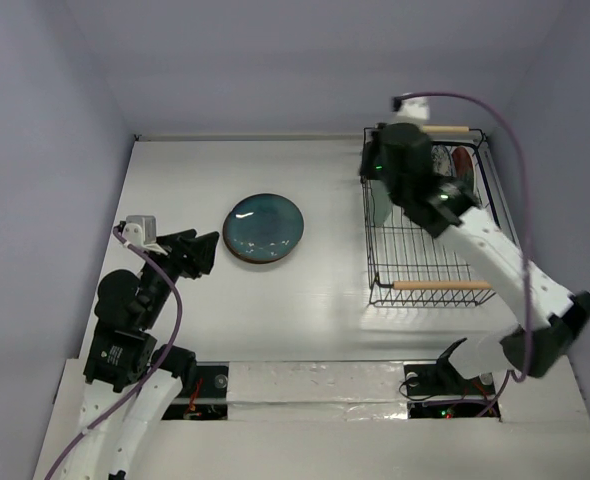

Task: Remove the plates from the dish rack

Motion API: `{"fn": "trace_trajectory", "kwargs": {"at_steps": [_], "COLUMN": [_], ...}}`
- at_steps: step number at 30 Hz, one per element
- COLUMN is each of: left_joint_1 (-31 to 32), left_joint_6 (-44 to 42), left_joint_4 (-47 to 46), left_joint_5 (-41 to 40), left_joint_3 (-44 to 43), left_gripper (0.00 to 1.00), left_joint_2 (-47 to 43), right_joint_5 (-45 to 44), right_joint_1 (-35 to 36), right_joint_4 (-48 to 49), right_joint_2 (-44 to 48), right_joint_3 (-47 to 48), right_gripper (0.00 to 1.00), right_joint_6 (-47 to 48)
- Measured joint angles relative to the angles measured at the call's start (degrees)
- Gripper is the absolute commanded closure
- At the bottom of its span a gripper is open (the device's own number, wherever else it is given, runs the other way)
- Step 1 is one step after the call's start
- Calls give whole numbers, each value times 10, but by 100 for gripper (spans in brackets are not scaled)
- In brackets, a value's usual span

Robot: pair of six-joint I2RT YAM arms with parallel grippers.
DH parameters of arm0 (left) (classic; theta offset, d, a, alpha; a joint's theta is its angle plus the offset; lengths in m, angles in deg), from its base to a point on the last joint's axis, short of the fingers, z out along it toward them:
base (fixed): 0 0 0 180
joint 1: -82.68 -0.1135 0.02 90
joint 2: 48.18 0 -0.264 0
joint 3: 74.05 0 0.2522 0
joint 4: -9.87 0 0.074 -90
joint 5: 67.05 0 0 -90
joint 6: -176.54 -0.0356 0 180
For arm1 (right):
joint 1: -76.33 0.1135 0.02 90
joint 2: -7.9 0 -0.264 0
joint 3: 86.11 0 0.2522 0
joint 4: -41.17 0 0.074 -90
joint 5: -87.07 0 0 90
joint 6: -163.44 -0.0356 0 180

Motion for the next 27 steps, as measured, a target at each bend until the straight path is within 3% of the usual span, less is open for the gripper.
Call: {"fn": "trace_trajectory", "kwargs": {"at_steps": [1, 5, 8, 12, 17, 27], "left_joint_1": [0, 0, 1, 8, 17, 27], "left_joint_6": [0, 1, 1, 3, 3, 4], "left_joint_4": [0, 0, 0, 1, 1, 3], "left_joint_5": [0, -6, -17, -29, -35, -41], "left_joint_3": [0, 0, 0, 0, 0, 0], "left_gripper": [52, 82, 89, 78, 55, 52], "left_joint_2": [-1, -10, -16, -21, -26, -28], "right_joint_5": [-12, -70, -100, -104, -86, -80], "right_joint_1": [-17, -136, -220, -259, -279, -328], "right_joint_4": [0, -31, -64, -106, -125, -141], "right_joint_2": [34, 116, 122, 67, -8, -120], "right_joint_3": [-4, -32, -52, -57, -57, -23], "right_gripper": [82, 56, 46, 41, 42, 57], "right_joint_6": [4, 19, 34, 55, 75, 110]}}
